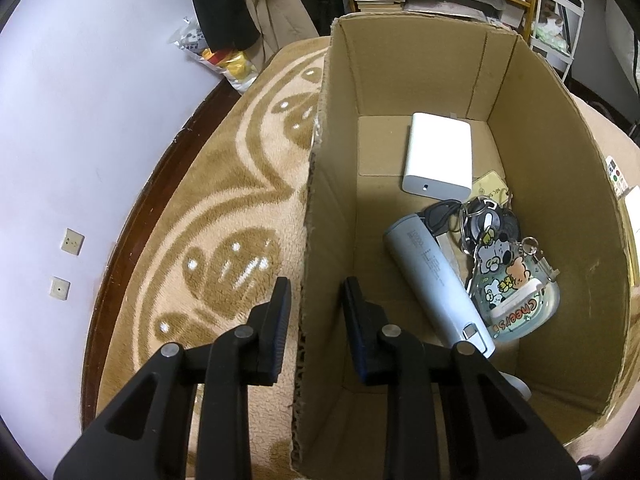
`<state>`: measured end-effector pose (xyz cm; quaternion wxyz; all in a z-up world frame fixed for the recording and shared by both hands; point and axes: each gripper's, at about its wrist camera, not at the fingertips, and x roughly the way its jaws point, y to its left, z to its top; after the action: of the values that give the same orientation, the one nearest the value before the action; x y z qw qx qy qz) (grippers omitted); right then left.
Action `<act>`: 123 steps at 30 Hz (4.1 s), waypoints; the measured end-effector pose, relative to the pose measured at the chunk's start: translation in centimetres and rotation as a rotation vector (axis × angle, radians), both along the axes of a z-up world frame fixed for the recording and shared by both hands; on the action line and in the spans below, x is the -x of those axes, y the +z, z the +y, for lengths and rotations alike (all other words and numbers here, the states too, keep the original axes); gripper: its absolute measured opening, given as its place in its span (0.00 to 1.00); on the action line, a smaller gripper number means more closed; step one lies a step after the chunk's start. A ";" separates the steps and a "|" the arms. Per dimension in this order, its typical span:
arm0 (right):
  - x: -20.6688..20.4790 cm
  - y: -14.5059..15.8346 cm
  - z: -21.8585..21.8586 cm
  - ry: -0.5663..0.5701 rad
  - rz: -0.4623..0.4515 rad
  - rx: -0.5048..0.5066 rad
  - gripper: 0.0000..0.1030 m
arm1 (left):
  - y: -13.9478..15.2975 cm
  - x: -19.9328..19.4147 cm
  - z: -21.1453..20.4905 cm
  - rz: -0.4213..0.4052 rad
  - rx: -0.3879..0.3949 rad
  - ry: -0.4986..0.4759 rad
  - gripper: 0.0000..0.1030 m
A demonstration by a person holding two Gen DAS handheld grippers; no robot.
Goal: Organize rigid objects
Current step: 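Return the right tool to the pile and grasp the white square plug adapter, then carry the white plug adapter into the box and open the right tool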
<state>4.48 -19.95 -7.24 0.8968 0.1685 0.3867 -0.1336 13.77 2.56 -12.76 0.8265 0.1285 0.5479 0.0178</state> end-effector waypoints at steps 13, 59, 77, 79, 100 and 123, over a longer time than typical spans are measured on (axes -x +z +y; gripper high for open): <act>-1.2 -3.9 -3.0 -0.023 0.086 -0.030 0.90 | -0.1 0.1 -0.4 -0.003 -0.012 -0.006 0.25; -3.3 -8.1 -2.1 -0.012 0.147 -0.068 0.64 | 0.0 0.2 -0.5 -0.007 -0.029 -0.012 0.26; -2.7 0.4 1.9 0.092 -0.101 -0.064 0.64 | 0.0 0.2 -0.6 -0.006 -0.027 -0.012 0.25; -2.6 1.2 2.6 0.113 -0.126 -0.069 0.64 | -0.1 0.2 -0.7 -0.006 -0.028 -0.013 0.25; -2.6 3.0 9.4 0.334 -0.185 -0.077 0.64 | -0.2 0.1 -0.6 -0.004 -0.020 -0.010 0.25; -3.2 1.5 9.1 0.347 -0.114 -0.118 0.65 | -0.2 0.1 -0.6 -0.004 -0.019 -0.010 0.25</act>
<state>7.70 -10.89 -5.79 0.9154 0.1591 0.3655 0.0557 13.62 1.98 -12.93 0.8263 0.1390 0.5455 0.0194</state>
